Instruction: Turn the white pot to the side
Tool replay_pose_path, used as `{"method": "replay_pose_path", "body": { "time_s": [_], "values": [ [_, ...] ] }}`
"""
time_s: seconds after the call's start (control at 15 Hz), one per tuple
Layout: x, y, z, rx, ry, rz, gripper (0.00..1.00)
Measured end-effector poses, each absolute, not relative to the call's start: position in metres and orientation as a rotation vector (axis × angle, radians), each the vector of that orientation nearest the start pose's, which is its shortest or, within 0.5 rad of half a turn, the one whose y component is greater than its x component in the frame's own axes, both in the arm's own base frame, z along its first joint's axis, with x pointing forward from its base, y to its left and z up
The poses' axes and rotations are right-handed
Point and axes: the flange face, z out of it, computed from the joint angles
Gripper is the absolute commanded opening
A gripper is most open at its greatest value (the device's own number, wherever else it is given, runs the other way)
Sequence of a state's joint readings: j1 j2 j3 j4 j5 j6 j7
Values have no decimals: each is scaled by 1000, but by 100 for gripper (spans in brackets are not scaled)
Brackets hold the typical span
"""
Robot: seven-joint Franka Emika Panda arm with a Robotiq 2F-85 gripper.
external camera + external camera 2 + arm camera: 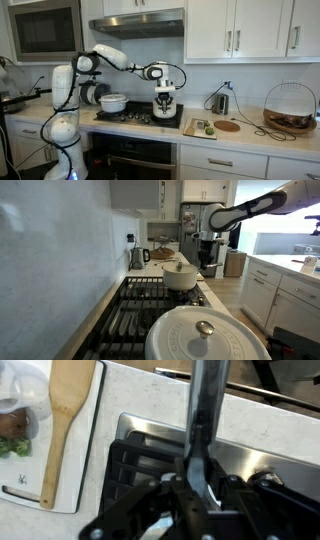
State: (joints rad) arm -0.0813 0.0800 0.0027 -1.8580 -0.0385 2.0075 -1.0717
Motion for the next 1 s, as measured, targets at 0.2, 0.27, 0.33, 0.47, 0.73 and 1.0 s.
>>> {"method": "replay_pose_path", "body": {
  "time_s": [0.2,0.27,0.33,0.47,0.73,1.0],
  "values": [
    [584,-47,480,-2840,-1492,-68,7],
    [582,-46,480,-2851,-1469,-68,7],
    [581,-46,480,-2862,-1446,-68,7],
    [579,-43,480,-2888,-1394,-73,7],
    [576,-35,480,-2935,-1287,-77,7],
    [575,-30,479,-2972,-1209,-73,7]
  ]
}}
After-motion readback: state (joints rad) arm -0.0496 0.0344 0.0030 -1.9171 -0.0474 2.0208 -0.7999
